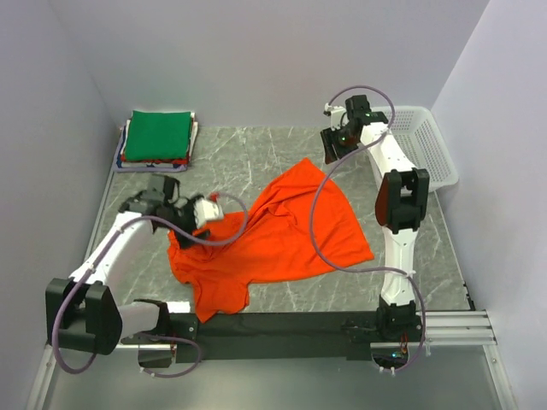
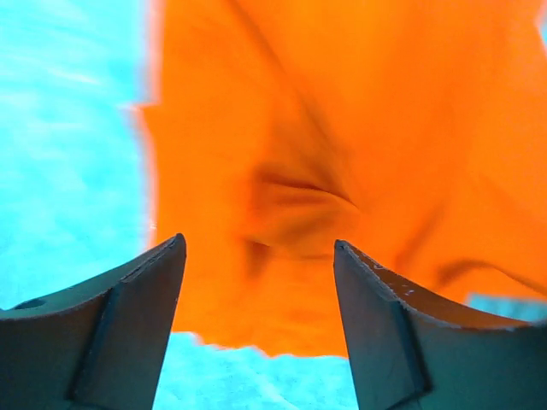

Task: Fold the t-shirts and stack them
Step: Flatten the tshirt out

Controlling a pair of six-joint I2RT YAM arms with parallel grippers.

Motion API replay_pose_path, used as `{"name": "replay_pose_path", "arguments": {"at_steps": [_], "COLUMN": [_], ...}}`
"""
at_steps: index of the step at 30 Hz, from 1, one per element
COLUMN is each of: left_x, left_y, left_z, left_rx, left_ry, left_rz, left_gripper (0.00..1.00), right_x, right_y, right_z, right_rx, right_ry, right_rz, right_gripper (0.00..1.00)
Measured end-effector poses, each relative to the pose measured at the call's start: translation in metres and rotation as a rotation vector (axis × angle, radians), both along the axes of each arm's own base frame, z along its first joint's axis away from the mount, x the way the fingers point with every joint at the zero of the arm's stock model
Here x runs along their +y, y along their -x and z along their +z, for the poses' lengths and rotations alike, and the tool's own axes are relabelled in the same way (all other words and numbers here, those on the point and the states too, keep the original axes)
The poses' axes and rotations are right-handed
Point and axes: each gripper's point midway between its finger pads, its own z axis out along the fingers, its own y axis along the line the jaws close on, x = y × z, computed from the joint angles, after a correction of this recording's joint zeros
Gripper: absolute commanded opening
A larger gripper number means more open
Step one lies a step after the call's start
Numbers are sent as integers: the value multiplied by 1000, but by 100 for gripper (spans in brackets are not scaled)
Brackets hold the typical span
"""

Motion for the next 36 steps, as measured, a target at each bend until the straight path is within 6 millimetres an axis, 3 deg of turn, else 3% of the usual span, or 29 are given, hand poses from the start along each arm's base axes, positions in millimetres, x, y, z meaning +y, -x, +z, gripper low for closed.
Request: {"name": "replay_pose_path", "arguments": {"at_steps": [3, 6, 12, 20, 28, 32, 34, 36], "left_x": [5, 18, 41, 58, 61, 62, 63, 64], "left_y": [-33, -58, -76, -90, -89, -89, -90, -91], "left_z": [42, 57, 32, 25, 18, 18, 18, 18], "left_rx": [-52, -22, 129, 173, 200, 198, 195, 190], "left_ry": [106, 191, 261, 281, 268, 262, 256, 251], "left_rz": [109, 227, 406, 499, 508, 510, 511, 513], "left_gripper": [74, 73, 74, 79, 81, 82, 82, 82], "right_x": [5, 11, 21, 48, 77, 86, 86, 85], "right_y": [-10, -17, -33, -63, -46, -40, -38, -35], "right_z": [-16, -37, -57, -42, -57, -68, -75, -79], "right_rx": [17, 41, 22, -109, -93, -73, -62, -45], "right_ry": [-5, -3, -11, 29, 113, 152, 177, 185], "right_rz": [-12, -37, -81, -36, 108, 164, 184, 192], "right_gripper": [64, 63, 62, 71, 72, 65, 49, 47]}}
